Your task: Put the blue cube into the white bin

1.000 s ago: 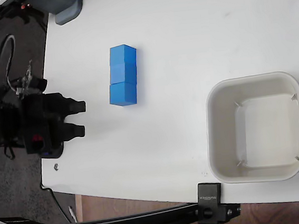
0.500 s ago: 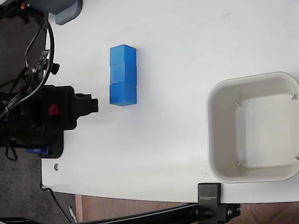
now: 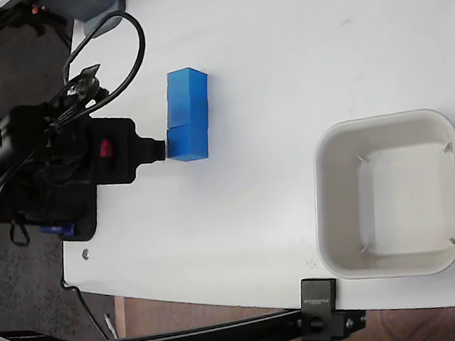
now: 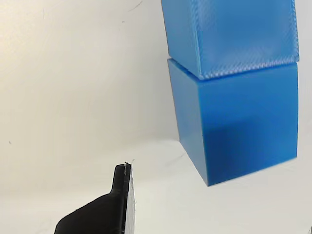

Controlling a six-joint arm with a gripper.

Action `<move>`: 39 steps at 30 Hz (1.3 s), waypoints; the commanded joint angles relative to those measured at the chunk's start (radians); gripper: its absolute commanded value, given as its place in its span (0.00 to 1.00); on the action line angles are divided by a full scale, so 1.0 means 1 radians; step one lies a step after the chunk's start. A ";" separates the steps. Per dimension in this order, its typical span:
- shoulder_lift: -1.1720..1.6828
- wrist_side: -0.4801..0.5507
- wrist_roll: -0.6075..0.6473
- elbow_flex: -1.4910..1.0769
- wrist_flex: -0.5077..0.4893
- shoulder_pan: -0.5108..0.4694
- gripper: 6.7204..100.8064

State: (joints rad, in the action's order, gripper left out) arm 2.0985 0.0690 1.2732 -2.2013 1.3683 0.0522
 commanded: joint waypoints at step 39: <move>-0.291 0.029 0.190 0.176 -0.080 -0.015 0.77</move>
State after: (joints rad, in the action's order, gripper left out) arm 1.7932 0.0798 1.4128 -2.0417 1.2993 0.0430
